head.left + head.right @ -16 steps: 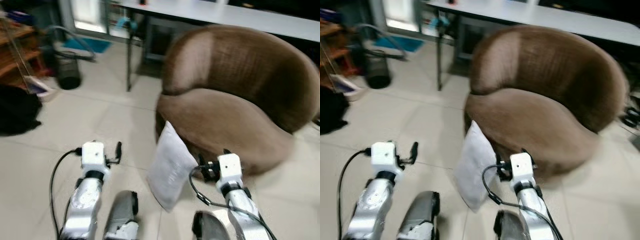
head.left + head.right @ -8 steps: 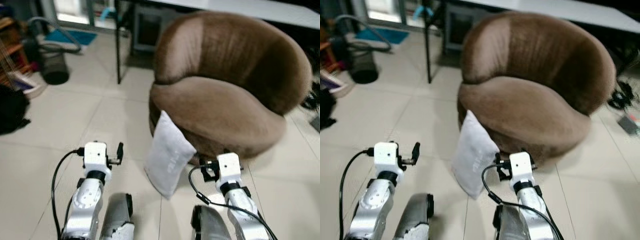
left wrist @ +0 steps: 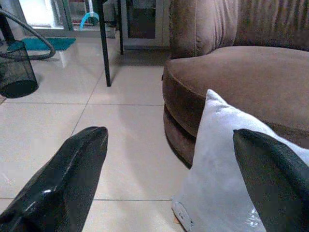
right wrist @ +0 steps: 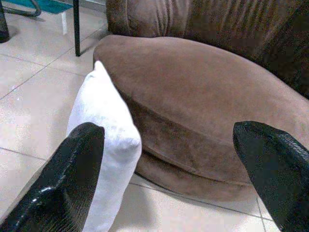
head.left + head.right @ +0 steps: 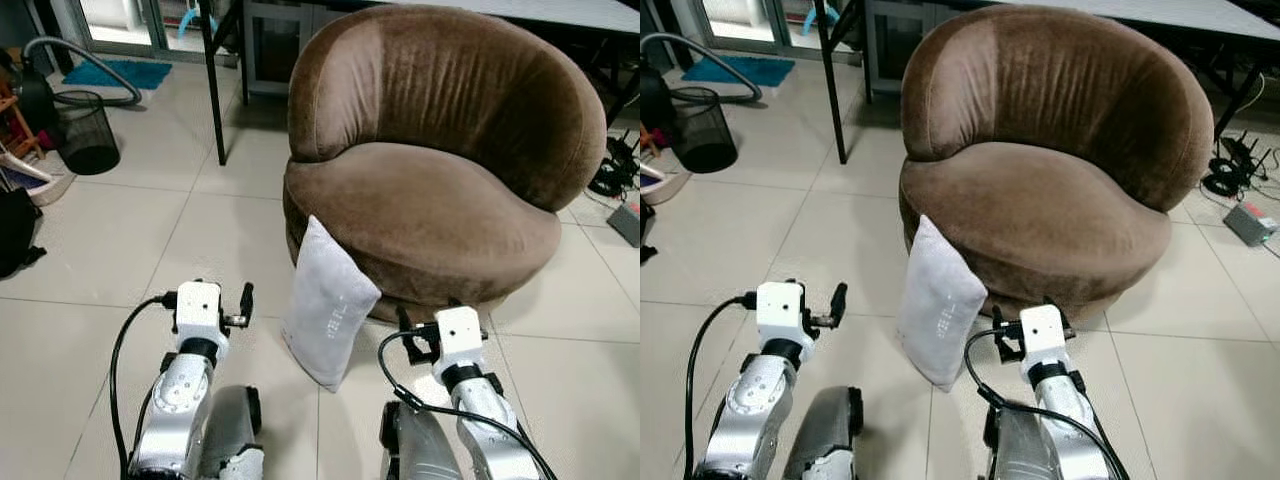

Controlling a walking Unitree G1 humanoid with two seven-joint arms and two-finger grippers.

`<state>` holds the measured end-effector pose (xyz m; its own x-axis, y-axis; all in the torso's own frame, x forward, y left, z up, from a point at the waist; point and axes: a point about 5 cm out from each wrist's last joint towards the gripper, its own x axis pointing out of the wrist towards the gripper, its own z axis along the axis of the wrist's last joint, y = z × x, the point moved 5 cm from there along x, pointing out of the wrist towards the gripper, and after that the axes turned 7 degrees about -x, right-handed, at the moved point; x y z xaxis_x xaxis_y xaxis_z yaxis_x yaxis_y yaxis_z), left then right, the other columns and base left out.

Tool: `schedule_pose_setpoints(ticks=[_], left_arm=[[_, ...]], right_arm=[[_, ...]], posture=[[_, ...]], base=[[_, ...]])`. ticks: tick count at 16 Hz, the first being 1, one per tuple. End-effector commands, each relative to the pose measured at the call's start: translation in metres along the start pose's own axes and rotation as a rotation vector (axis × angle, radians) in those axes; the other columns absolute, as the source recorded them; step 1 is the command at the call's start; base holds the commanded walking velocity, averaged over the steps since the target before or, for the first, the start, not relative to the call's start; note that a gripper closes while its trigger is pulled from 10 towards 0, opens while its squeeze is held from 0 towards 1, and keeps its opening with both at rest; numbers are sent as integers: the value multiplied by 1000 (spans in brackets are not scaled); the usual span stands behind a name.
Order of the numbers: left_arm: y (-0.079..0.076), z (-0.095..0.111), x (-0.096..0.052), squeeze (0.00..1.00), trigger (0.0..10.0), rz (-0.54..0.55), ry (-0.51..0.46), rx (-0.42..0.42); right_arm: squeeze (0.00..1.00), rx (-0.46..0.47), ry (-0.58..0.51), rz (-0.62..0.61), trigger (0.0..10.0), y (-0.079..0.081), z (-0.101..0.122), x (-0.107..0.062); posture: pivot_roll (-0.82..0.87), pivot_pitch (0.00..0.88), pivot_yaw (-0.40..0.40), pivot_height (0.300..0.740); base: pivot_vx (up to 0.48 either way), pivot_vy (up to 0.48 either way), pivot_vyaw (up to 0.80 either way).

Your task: Move the pillow to the sofa from floor

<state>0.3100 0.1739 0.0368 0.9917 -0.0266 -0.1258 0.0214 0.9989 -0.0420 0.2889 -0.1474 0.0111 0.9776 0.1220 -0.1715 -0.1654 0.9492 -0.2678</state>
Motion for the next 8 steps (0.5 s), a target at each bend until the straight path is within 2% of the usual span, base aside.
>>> schedule_pose_setpoints(ticks=[1,5,8], left_arm=[[-5,-5,0,0,10000,-13,21,8],[-4,-6,0,0,10000,-7,26,12],[-2,-9,0,0,10000,9,36,44]], right_arm=[[0,2,32,-10,10000,-2,-8,-3],[0,3,49,6,10000,1,-12,-3],[0,-9,59,9,10000,0,-15,-3]], posture=[[98,0,-73,530],[102,0,-75,492],[100,0,-77,492]], base=[[0,0,0],[0,0,0],[0,0,0]])
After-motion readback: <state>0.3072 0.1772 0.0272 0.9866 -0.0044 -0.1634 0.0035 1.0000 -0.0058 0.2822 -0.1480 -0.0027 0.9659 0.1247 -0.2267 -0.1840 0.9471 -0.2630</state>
